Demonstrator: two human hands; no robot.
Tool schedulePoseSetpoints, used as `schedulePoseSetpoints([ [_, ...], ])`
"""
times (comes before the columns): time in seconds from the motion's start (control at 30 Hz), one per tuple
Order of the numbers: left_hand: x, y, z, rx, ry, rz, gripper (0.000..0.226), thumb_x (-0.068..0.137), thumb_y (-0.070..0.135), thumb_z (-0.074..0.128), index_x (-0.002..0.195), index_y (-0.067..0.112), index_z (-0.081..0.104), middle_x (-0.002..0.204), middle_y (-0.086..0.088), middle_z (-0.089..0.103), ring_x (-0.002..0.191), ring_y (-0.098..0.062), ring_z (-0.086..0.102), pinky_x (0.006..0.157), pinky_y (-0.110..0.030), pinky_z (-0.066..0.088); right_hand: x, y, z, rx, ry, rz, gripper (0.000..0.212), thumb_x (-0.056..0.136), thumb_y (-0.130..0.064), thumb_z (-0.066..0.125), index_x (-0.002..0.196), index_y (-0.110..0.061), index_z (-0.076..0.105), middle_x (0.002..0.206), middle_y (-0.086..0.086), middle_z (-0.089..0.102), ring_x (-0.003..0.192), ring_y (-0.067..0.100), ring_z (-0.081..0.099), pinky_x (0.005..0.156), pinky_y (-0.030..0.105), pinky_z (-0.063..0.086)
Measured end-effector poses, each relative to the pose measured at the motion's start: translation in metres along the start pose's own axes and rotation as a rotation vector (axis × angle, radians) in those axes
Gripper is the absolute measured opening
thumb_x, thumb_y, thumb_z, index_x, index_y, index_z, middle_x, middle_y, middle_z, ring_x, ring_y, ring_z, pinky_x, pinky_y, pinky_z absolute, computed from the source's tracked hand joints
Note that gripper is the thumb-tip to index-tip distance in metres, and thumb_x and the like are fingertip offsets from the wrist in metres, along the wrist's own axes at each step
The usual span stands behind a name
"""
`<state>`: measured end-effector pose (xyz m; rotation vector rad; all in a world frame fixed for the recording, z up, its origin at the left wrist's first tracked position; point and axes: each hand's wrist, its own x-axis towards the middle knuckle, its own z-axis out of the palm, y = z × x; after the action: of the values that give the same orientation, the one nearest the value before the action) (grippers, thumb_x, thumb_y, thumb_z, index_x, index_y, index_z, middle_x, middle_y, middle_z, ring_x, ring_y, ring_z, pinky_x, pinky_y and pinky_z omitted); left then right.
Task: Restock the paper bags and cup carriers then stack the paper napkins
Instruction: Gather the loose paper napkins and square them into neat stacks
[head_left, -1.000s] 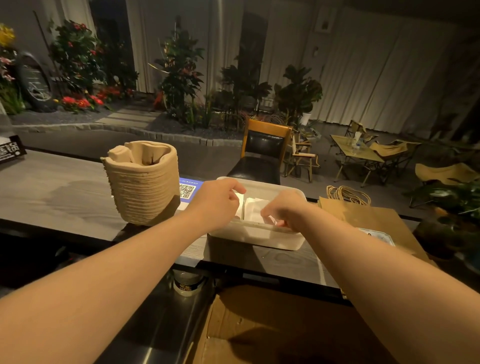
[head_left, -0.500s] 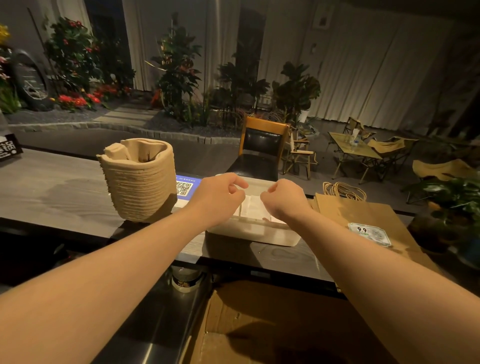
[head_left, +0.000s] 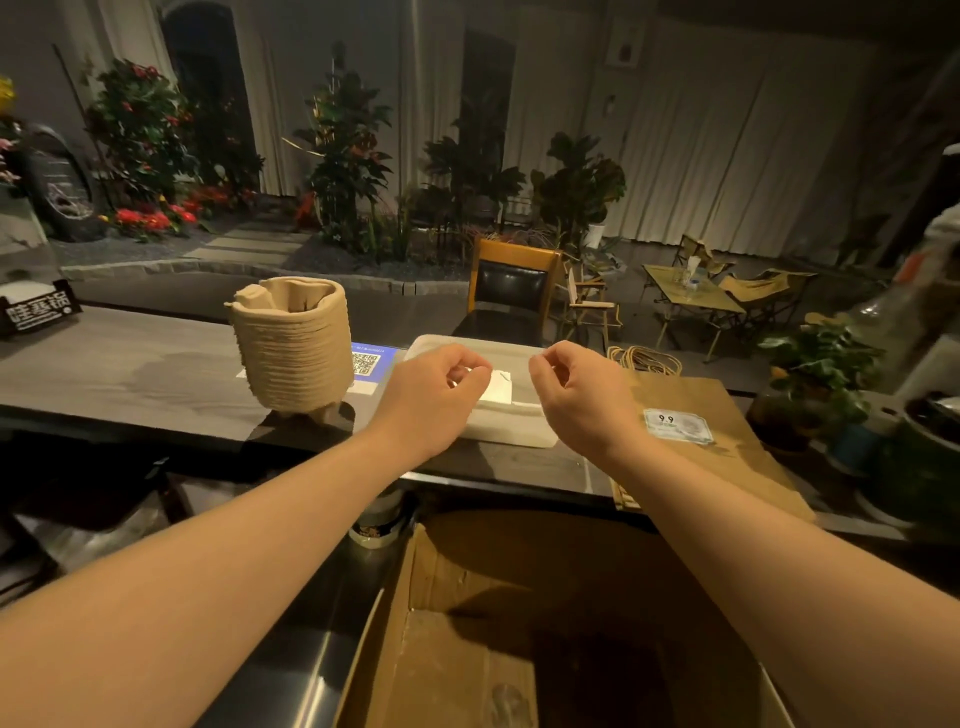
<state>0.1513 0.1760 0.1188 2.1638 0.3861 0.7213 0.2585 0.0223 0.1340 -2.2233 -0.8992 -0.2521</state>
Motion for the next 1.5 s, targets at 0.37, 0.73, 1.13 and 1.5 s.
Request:
schedulePoseSetpoints([
  [0.37,-0.131,0.034,0.017,-0.037,-0.049,0.026,0.008,0.105,0.037,0.057,0.107,0.035,0.064,0.099,0.018,0.065,0.096,-0.004,0.06,0.08,-0.016,0.047,-0.139,0.003,-0.051,0.14,-0.045,-0.015,0.023,0.105,-0.037,0.052,0.105,-0.023,0.07,0.086,-0.01,0.068,0.079,0.005,0.062,0.065,0.02,0.048],
  [0.73,-0.265,0.021,0.068,0.025,-0.004,0.038,0.01,0.105,0.033,0.057,0.106,0.039,0.066,0.095,0.025,0.064,0.093,0.004,0.061,0.076,-0.006,0.047,-0.271,0.045,-0.049,0.136,-0.012,-0.091,0.024,0.103,-0.036,0.055,0.099,-0.023,0.075,0.089,-0.014,0.07,0.083,0.002,0.064,0.071,0.022,0.056],
  [1.13,-0.395,-0.063,0.144,0.13,0.266,0.355,0.014,0.102,0.029,0.055,0.107,0.028,0.068,0.105,0.014,0.062,0.106,-0.01,0.051,0.098,-0.018,0.04,-0.415,0.137,0.026,0.118,0.225,-0.435,0.026,0.101,-0.031,0.056,0.09,-0.016,0.073,0.086,-0.006,0.067,0.082,0.008,0.057,0.073,0.023,0.048],
  [1.5,-0.445,-0.103,0.182,0.146,0.193,0.181,0.027,0.095,0.048,0.067,0.118,0.036,0.059,0.105,0.028,0.053,0.104,-0.01,0.055,0.086,-0.028,0.053,-0.483,0.18,0.091,0.242,0.025,-0.039,0.007,0.099,-0.042,0.058,0.102,-0.037,0.056,0.104,-0.017,0.061,0.096,0.01,0.06,0.084,0.04,0.059],
])
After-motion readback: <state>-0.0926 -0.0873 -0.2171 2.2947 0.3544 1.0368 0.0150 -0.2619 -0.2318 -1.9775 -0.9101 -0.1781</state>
